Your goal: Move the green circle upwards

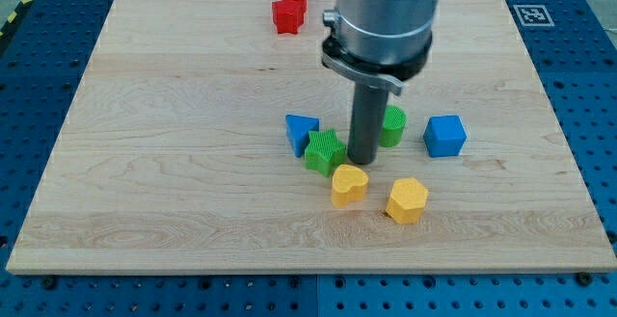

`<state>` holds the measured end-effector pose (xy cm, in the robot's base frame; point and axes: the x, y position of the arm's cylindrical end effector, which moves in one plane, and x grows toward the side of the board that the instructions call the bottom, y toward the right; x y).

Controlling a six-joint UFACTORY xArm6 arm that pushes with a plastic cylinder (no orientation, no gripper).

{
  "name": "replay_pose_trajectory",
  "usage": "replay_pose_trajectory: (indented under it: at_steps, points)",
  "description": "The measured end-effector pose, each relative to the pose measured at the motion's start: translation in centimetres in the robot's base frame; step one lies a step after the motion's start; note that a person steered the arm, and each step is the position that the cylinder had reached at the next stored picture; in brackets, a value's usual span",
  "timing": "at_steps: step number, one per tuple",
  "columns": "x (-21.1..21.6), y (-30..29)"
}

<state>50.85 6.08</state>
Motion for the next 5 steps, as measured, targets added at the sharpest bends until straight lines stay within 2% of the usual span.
replay_pose_trajectory:
  at_steps: [2, 5]
  points:
    - [0.3, 2.6]
    - [-4.2, 0.8]
